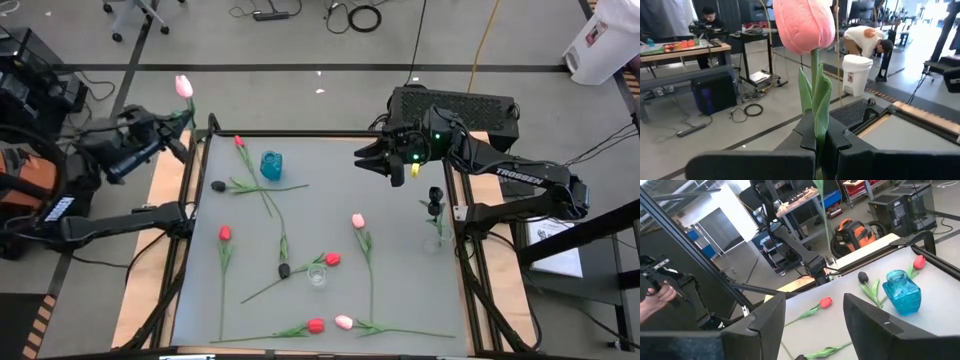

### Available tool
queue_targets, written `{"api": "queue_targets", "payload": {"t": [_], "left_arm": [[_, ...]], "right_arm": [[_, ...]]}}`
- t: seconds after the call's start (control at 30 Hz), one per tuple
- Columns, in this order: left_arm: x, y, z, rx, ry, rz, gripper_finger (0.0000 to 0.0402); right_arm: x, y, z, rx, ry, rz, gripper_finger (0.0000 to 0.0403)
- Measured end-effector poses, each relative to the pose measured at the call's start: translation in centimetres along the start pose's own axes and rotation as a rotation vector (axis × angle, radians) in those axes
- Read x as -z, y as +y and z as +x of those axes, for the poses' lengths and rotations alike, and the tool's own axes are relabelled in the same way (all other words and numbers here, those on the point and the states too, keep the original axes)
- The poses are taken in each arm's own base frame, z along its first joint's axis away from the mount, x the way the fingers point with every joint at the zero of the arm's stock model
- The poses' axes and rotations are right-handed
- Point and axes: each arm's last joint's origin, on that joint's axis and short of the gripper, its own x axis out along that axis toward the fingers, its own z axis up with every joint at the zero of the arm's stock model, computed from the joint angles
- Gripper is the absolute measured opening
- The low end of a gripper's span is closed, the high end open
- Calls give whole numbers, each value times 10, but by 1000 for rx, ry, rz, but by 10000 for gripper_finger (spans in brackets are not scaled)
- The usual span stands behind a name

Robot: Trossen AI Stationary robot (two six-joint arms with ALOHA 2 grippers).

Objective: Sort flowers into vase by color
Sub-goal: Put pink flower into the blue vase

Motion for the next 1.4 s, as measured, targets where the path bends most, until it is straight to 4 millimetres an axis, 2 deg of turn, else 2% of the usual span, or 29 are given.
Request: {"api": "queue_targets", "payload": {"t": [0.43, 0.6, 0.97, 1.4], "left_arm": [[50, -23, 59, 29, -192, -78, 1], [50, -31, 77, 31, -259, -96, 1], [58, -44, 119, 7, -247, -44, 1], [64, -42, 143, 9, -237, -33, 1]], "right_arm": [[-1, -1, 0, 44, -23, 0, 192], [0, -1, 0, 45, -21, 1, 192], [0, -1, 0, 45, -20, 1, 192], [0, -1, 0, 44, -19, 1, 192]]}}
